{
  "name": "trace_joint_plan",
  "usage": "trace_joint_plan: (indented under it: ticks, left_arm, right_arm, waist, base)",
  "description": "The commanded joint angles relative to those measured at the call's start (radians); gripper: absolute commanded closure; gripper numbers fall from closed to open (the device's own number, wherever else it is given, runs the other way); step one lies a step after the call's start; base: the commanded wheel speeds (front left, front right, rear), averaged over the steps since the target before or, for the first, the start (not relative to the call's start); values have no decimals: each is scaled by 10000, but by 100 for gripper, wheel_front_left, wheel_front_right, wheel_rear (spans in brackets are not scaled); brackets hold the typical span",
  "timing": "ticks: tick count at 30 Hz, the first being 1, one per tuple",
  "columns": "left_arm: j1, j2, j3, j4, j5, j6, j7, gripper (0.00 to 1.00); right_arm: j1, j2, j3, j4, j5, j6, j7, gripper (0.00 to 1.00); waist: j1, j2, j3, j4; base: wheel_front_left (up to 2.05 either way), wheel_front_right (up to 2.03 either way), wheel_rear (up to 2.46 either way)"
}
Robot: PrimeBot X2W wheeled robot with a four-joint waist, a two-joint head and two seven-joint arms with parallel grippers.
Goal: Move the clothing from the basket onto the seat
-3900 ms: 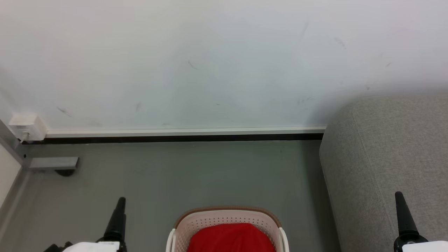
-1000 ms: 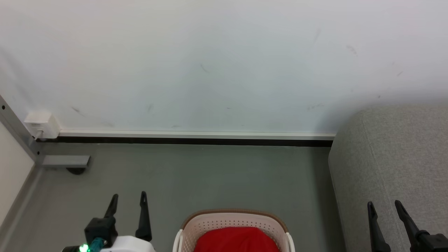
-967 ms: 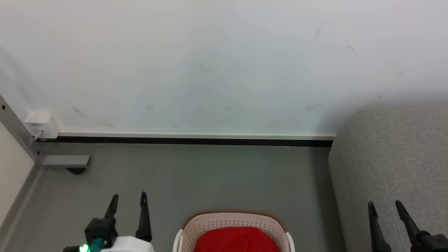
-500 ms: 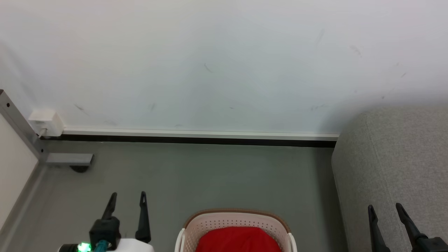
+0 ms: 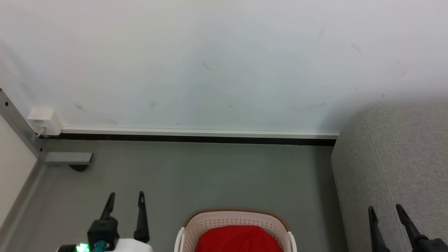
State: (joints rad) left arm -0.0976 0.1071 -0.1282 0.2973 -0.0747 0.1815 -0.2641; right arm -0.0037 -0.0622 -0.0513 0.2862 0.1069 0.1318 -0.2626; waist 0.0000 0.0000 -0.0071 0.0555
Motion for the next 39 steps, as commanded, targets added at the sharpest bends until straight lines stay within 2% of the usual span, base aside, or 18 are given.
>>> trace_joint_plan:
  ticks: [1, 14, 23, 28, 33, 39]
  left_arm:
    - [83, -4, 69, -6, -5, -30, -7, 0]
    - [63, -109, 227, -47, 42, -127, -7, 0]
    - [-447, -165, 194, -71, 75, -309, -7, 0]
    - [-1066, -202, 27, 141, 76, -591, -7, 0]
    - [-1991, -267, -413, 916, 61, -1104, 16, 0]
    - [-3326, -361, -1146, 2128, 310, -1587, 763, 0]
  right_arm:
    - [48, 3, -45, 4, 41, -21, -34, 0]
    - [25, 21, -54, -92, -22, -21, -34, 0]
    - [-442, 18, -92, -370, -20, -21, -20, 0]
    - [-925, 31, 20, -639, -37, -21, -19, 0]
    - [-1538, 35, 70, -922, -8, -21, -16, 0]
    - [-2187, 68, -124, -1328, 72, -21, -16, 0]
  waist:
    - [0, 0, -2, -12]
    - [0, 0, 123, -119]
    - [0, 0, 974, -295]
    - [0, 0, 1844, -497]
    - [0, 0, 2787, -752]
    - [0, 0, 3884, -1080]
  base:
    - [0, 0, 0]
    - [0, 0, 0]
    - [0, 0, 0]
    - [0, 0, 0]
    - [0, 0, 0]
    - [0, 0, 0]
